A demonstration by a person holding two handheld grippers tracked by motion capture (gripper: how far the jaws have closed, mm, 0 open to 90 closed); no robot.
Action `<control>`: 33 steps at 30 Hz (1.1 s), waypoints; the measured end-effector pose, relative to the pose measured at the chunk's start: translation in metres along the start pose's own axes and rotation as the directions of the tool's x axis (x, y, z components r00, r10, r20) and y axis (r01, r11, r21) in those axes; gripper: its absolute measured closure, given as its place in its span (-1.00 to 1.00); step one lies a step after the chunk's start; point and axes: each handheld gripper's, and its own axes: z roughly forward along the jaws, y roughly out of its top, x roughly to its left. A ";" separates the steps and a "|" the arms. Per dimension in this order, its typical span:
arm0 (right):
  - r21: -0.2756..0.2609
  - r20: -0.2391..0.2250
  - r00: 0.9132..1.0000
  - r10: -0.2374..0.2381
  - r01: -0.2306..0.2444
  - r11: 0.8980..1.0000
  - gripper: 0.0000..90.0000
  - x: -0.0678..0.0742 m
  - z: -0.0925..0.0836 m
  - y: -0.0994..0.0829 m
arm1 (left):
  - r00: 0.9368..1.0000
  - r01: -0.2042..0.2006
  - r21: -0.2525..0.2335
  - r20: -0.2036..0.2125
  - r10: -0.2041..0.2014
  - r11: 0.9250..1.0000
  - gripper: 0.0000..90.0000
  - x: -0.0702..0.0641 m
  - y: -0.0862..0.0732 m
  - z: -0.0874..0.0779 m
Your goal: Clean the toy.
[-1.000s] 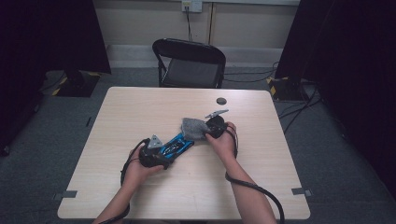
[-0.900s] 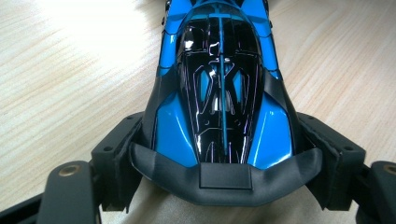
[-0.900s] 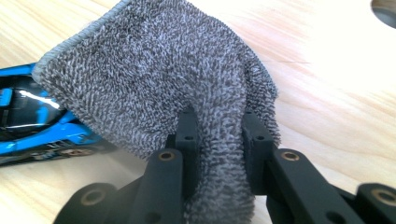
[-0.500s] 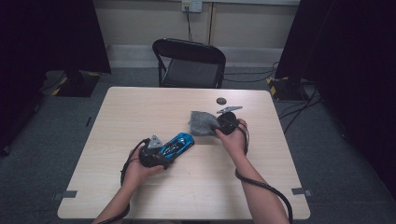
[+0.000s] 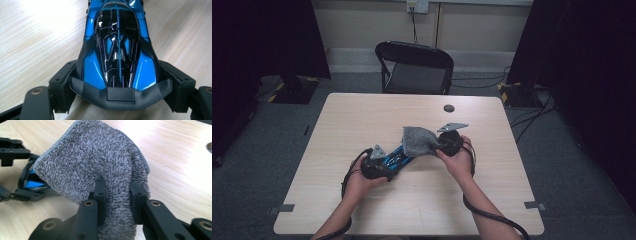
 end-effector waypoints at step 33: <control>0.091 -0.109 0.984 -0.139 0.150 0.985 0.61 0.065 0.048 0.002 | 1.000 0.002 -0.002 -0.003 -0.002 1.000 -0.47 -0.001 0.000 0.000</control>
